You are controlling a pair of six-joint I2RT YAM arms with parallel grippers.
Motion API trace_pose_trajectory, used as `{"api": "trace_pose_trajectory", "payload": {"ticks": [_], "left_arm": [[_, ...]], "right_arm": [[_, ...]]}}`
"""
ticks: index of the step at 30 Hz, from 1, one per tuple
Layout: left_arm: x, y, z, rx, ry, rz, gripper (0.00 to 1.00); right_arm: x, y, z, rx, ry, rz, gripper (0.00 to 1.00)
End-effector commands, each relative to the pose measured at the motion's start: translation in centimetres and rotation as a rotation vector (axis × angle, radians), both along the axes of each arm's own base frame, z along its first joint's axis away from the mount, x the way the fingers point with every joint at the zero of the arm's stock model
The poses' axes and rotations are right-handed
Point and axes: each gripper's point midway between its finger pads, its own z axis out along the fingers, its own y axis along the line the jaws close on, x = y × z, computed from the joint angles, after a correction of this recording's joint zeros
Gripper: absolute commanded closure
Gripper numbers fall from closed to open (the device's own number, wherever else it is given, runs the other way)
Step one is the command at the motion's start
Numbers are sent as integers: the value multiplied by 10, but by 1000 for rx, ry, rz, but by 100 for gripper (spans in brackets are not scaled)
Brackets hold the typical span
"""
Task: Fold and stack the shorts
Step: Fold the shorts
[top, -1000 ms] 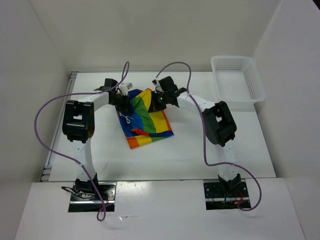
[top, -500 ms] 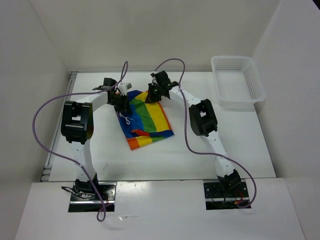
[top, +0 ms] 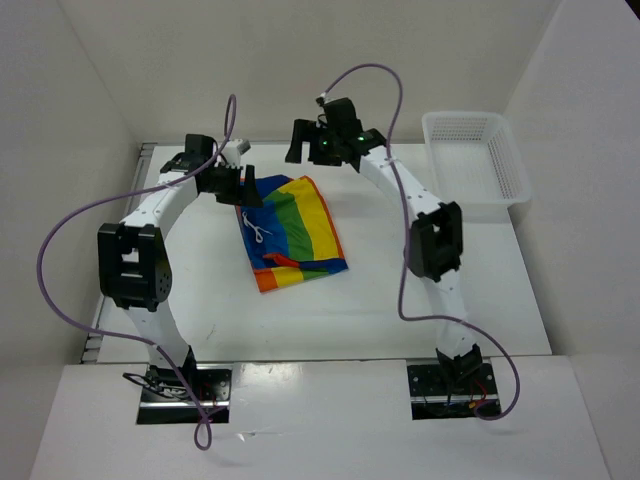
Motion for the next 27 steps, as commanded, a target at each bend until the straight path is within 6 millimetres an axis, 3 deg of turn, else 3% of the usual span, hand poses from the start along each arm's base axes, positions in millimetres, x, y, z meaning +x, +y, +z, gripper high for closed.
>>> {"api": "trace_pose_trajectory", "payload": {"ticks": [1,2,3,5,6,8,10,11,12,14,18,21,22,27], "left_arm": [[8,1,57,-11,-148,-16,24],[10,5,71,-12,-180,-6,23],[8,4,76,-19,-190,-12,18],[7,7,94,-27,-232,-10,12],[9,11,100,-27,-253,0,11],[7,11,121,-28,-316,0,7],[5,14,137,-34,-368,2,6],[0,14,129,-33,-350,2,6],[2,18,132,-32,-367,11,5],[-2,18,133,-32,-369,11,5],[-14,31,129,9,-366,61,5],[-24,72,117,79,-349,187,4],[-32,93,97,124,-288,256,4],[-65,136,80,312,-235,431,4]], "right_arm": [[-16,-50,96,-40,-205,-145,0],[-19,-65,99,-56,-217,-186,0],[-37,-87,103,-74,-219,-223,0],[-45,-126,110,-98,-254,-343,0],[-63,-157,109,-109,-248,-409,0],[-73,-214,104,-158,-233,-569,0],[-99,-260,84,-221,-159,-672,0],[-107,-290,64,-260,-106,-741,0],[-117,-307,64,-279,-96,-781,0],[-137,-343,42,-352,-28,-875,0],[-167,-367,45,-382,-36,-946,0],[-178,-372,47,-391,-52,-969,0],[-185,-375,46,-399,-50,-975,0],[-199,-378,32,-414,12,-992,0]]}}
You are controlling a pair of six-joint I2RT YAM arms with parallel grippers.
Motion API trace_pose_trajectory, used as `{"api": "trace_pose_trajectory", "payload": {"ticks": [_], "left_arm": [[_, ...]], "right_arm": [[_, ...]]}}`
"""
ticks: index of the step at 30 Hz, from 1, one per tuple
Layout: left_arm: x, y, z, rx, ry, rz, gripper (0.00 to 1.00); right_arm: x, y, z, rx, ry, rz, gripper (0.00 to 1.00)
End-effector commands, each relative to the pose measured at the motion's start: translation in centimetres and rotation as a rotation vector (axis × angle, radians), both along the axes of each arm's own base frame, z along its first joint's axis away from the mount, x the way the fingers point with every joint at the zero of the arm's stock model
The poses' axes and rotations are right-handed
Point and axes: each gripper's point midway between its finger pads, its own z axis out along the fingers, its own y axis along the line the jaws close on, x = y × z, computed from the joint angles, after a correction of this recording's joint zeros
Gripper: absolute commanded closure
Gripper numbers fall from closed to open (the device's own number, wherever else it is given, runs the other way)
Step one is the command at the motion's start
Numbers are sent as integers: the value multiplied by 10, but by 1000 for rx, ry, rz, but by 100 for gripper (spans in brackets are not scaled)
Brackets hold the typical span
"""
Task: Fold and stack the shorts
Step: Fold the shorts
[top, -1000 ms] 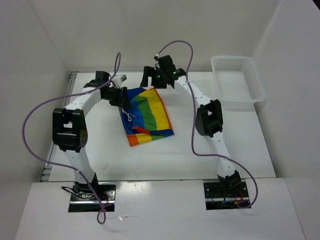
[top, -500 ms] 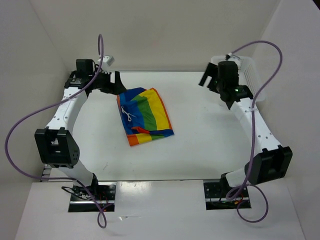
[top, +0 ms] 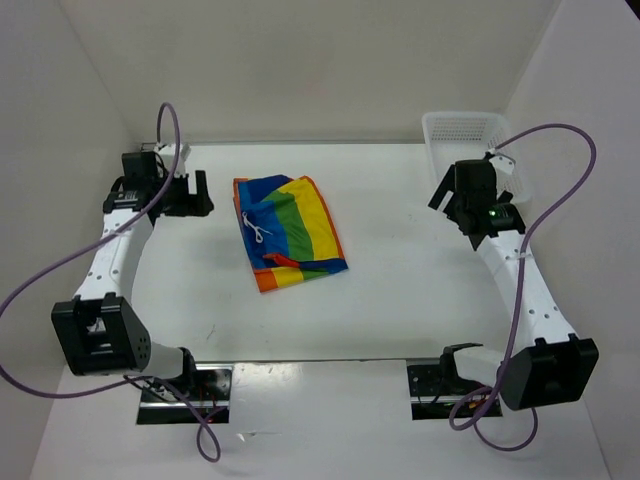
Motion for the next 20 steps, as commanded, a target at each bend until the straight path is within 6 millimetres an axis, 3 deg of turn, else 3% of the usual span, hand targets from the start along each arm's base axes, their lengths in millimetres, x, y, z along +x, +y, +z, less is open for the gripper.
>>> {"api": "trace_pose_trajectory", "payload": {"ticks": [1,5,10,11,13,18,20], "left_arm": [[-27,32,12,151,-16,156,4],[-50,63,10,275,16,297,1],[-63,79,8,342,26,373,1],[-68,83,-2,350,54,385,1],[-67,83,-7,332,50,379,1],[-49,56,-26,206,57,249,1],[-41,55,-23,195,54,237,1]], "right_arm": [[-13,-10,-5,-3,37,-65,0],[-18,-5,-14,26,68,-57,0],[-23,-3,-9,42,43,-56,0],[-23,-3,-9,42,43,-56,0],[-23,-5,-8,36,42,-62,0],[-25,-3,-10,42,52,-55,0],[-26,1,-12,49,64,-37,0]]}}
